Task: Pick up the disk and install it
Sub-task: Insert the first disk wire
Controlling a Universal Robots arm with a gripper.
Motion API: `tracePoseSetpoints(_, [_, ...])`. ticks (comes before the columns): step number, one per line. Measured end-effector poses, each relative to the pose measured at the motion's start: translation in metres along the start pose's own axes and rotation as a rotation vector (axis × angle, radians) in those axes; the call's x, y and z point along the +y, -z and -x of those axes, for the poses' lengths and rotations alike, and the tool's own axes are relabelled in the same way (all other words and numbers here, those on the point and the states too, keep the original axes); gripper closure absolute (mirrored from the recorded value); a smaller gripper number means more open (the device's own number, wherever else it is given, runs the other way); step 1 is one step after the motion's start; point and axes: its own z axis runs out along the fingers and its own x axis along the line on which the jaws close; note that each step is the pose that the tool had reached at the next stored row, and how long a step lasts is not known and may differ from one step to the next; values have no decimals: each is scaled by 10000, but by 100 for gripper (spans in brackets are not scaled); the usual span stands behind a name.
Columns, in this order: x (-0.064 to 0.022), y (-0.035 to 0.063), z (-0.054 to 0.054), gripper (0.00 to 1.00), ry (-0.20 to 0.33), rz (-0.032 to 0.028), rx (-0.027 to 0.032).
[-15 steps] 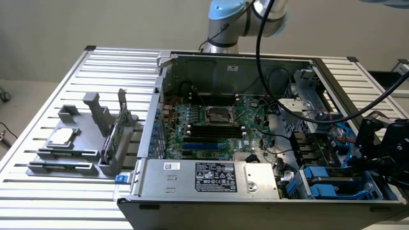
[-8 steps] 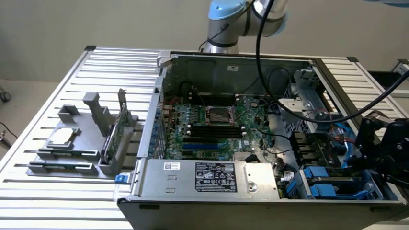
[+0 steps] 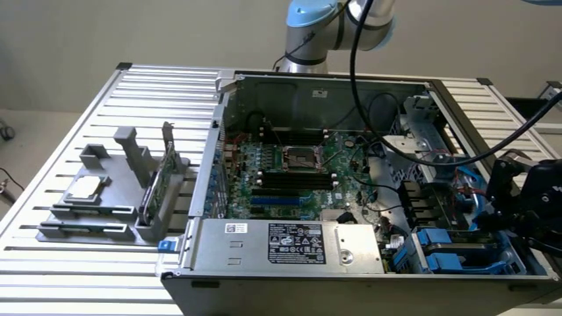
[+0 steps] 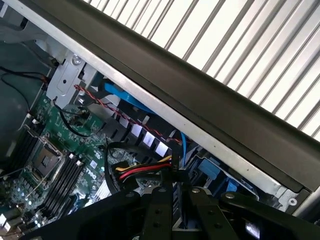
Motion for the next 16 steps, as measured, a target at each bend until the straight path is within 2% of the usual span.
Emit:
tracePoseSetpoints(3, [8,-13,-56,83,-40,-97,63])
tracePoseSetpoints(6, [1,-17,-75,83,-113,-222,149])
tracePoseSetpoints(8, [-1,-17,-77,83,-196,-268,198])
tracePoseSetpoints(10, [-1,-15,-78,83,-279,-262,206])
tracePoseSetpoints(16, [0,12,-85,83,-539,-174,185])
